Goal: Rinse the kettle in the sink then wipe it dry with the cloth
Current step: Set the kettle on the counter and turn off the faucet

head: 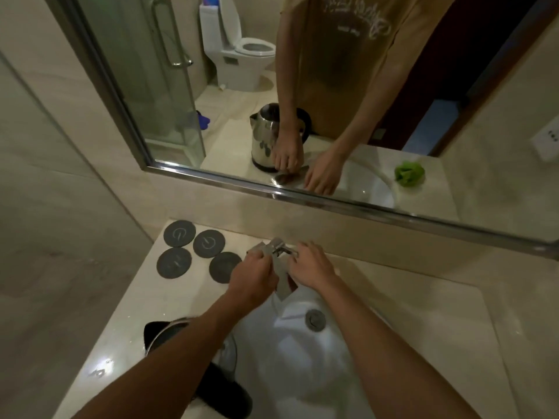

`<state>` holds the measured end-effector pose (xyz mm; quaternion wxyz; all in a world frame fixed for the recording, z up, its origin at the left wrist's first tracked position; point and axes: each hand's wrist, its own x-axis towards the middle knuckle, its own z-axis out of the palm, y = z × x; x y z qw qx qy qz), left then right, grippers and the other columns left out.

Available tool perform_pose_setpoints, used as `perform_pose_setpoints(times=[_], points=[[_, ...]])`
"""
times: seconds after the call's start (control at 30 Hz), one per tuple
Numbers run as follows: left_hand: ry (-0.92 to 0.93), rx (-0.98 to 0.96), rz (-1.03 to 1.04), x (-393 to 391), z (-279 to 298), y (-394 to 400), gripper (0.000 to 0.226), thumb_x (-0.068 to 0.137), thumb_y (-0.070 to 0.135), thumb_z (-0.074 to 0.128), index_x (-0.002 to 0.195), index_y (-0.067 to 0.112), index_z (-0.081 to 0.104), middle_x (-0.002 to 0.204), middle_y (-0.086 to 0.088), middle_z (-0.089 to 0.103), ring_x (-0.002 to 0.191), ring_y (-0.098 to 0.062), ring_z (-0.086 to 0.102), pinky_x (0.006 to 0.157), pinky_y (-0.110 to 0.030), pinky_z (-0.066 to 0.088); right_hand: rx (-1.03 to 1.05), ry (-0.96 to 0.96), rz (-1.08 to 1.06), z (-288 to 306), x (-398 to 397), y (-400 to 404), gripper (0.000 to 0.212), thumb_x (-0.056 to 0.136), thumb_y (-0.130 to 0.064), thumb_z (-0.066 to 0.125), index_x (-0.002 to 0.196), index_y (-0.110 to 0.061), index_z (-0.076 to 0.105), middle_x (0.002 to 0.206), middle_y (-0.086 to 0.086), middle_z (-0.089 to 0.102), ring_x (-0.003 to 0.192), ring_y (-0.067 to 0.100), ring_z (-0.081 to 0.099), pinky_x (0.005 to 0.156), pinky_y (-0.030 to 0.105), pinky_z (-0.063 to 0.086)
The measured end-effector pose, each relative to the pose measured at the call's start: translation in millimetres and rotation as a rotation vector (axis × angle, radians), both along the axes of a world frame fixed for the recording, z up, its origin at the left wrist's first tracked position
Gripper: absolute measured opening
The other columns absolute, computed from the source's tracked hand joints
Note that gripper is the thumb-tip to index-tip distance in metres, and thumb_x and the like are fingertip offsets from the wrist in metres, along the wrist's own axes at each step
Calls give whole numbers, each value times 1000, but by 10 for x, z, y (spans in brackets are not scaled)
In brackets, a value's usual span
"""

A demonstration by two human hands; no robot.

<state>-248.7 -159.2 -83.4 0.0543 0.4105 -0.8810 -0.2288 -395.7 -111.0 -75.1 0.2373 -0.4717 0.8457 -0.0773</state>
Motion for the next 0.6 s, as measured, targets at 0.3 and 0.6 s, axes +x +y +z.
perform_pose_setpoints(times=[0.3, 0.6], points=[[35, -52, 16, 16, -80, 20, 17, 85, 28, 56, 82, 11, 56, 89, -6, 56, 79, -23, 52, 61, -36, 46, -73, -72, -141, -157, 118, 21, 31, 96, -29, 44, 99, -8, 67, 104, 15, 67, 90, 32, 63, 69, 32, 44], [83, -95, -191, -203, 39, 358, 15, 86, 25, 55, 80, 12, 56, 85, -7, 58, 74, -25, 54, 60, -34, 43, 54, -180, -85, 118, 83, 683, 18, 93, -29, 46, 92, -17, 59, 105, 10, 67, 96, 32, 62, 75, 37, 46]])
